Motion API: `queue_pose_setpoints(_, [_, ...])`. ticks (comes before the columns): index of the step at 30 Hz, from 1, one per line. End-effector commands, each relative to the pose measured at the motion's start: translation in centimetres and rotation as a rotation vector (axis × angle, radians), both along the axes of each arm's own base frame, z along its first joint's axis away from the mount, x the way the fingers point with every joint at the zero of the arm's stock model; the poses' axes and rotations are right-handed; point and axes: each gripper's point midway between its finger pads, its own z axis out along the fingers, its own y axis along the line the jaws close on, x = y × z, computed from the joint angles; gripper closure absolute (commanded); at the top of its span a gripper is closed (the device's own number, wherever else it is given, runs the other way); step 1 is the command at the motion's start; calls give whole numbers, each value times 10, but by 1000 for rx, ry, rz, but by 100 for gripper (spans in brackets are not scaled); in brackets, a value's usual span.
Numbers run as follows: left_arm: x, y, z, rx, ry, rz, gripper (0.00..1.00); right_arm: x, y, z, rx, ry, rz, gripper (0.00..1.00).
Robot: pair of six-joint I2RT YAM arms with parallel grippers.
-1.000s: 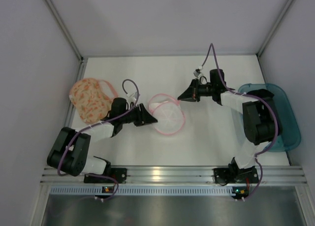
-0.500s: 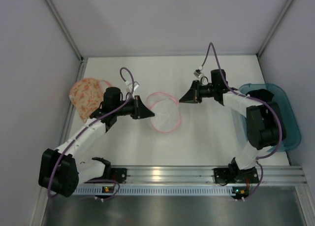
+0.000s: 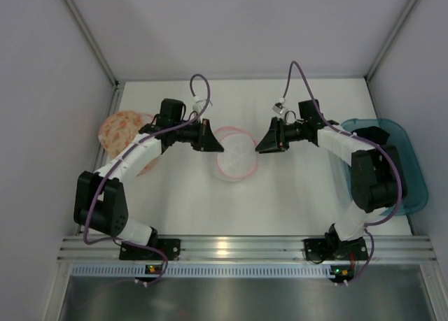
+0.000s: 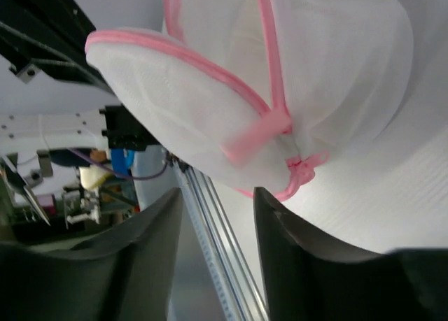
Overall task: Place the bra in the laundry bag and zip it closed
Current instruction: Close the laundry bag at the center of the board.
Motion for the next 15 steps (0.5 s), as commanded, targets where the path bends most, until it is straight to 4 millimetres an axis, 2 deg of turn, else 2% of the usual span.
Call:
queue_pose_setpoints(1, [-2,-5,35,-57,-121,-122,100,2,0,33,26,-137,62,51])
queue_pose_setpoints(2, [-3,-5,37,-58,-138,-142,100,1,-1,32,18,-132,60,26])
queue_pose_setpoints(5, [-9,-6,45,-86,-130,-201,100,10,-5,36,-8,-177,49,7])
queue_pose_setpoints(8, [-15,-8,46,-121,-90,-247,100,23,-9,31,-45,-200,41,1])
queue_pose_setpoints(10, [-17,-8,43,-134,-63,-273,100,31,-9,23,-55,-215,58,1])
queue_pose_setpoints(15, [-7,-2,32,-171,19,-266,100,48,0,13,-14,-229,123,1])
